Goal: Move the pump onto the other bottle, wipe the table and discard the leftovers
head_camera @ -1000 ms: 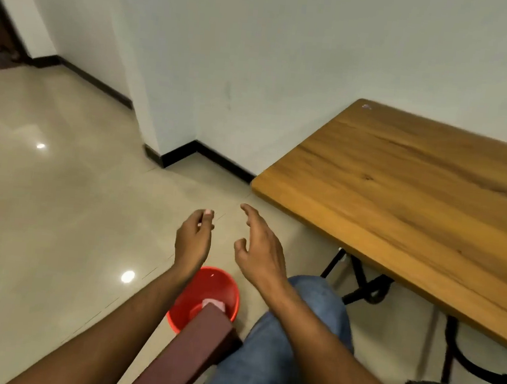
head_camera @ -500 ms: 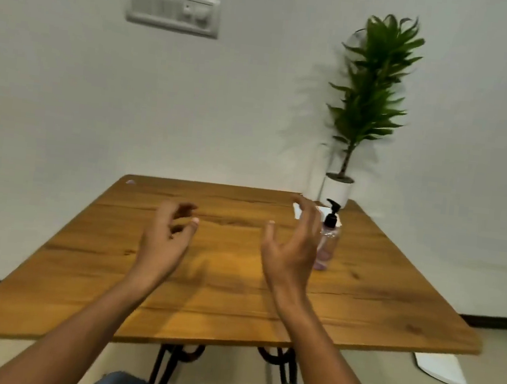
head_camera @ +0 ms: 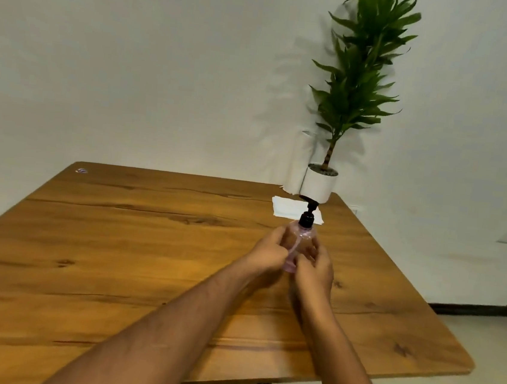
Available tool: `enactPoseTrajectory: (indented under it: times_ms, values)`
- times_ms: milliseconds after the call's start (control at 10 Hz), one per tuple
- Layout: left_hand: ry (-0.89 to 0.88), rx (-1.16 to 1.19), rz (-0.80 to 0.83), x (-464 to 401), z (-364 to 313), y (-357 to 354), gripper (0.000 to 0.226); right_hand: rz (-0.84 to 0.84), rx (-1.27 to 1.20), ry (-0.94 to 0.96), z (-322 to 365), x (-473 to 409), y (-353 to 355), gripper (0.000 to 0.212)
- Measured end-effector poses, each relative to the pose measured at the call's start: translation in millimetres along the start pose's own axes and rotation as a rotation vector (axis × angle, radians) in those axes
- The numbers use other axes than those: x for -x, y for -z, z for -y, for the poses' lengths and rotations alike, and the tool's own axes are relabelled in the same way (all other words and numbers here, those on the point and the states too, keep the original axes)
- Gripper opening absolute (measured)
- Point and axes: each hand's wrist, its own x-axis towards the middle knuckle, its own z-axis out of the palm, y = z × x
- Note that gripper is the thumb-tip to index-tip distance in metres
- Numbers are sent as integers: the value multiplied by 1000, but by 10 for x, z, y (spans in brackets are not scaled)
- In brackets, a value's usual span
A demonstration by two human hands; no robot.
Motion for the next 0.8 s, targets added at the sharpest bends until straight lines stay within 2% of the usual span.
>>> enactPoseTrajectory:
  times_ms: [100,200,300,400,600,800]
  values:
    - [-28,21,-140,-54,216,255,74,150,34,-19,-17,-151,-285,72]
    - [-37,27,-276,28,356,702,81,333,61,-33,0,-201,-759,63]
    - [-53,-42,-350,194,391,1161,87,489,72,-8,62,-142,-1290,66]
    - [-49,-71,-389,306,406,1539,90,556,82,10,99,-54,-1705,70]
    - [-43,-97,-399,242,489,1793,88,502,93,44,91,52,-1999,73]
    - [-35,-100,-444,415,373,1646,86,516,83,38,144,48,-1924,81]
